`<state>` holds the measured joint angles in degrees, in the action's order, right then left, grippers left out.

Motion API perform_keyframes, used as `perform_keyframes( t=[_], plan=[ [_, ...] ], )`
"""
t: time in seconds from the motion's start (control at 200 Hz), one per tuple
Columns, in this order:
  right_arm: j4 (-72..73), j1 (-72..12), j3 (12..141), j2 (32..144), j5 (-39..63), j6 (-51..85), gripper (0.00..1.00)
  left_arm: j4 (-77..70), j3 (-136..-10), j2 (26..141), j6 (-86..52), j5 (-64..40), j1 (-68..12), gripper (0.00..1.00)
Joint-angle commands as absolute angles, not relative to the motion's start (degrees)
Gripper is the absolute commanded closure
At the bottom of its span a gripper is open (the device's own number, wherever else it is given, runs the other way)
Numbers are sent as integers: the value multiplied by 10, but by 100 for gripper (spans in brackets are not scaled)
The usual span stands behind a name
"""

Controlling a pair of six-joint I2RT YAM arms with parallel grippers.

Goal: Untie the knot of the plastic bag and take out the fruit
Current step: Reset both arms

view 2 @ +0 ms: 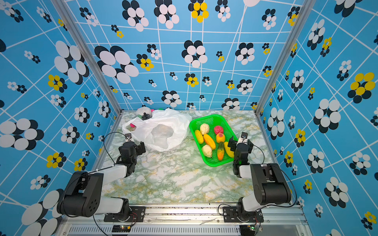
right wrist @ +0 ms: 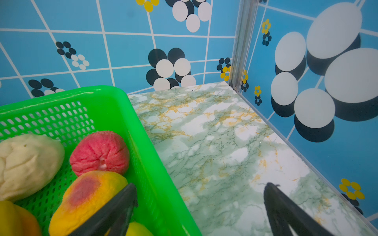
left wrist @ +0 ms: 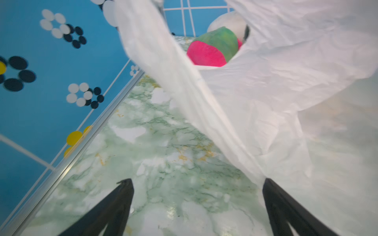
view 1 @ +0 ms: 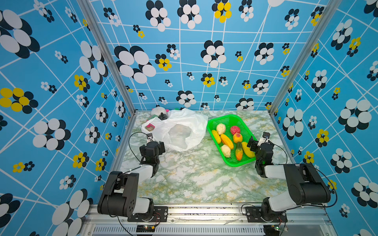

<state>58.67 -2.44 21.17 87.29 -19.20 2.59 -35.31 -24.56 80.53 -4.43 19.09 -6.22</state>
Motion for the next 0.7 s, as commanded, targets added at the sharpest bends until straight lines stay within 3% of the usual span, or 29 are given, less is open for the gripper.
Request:
perform_keyframes(
  t=[0.0,0.06,0.115,0.215,0.695],
  plan=[
    [521,-22,219,886,-136,20,1,-444,-233,827,11,100,-54,1],
    [519,-23,219,884,-132,18,1,-628,-193,914,-5,107,-28,1],
    [520,-22,219,885,-132,18,1,-482,-222,861,-31,94,-19,1],
    [520,-23,219,885,-131,18,1,-555,-208,890,-13,115,-30,1],
    [513,-23,222,885,-103,6,1,-548,-209,889,-14,120,-35,1]
  ],
)
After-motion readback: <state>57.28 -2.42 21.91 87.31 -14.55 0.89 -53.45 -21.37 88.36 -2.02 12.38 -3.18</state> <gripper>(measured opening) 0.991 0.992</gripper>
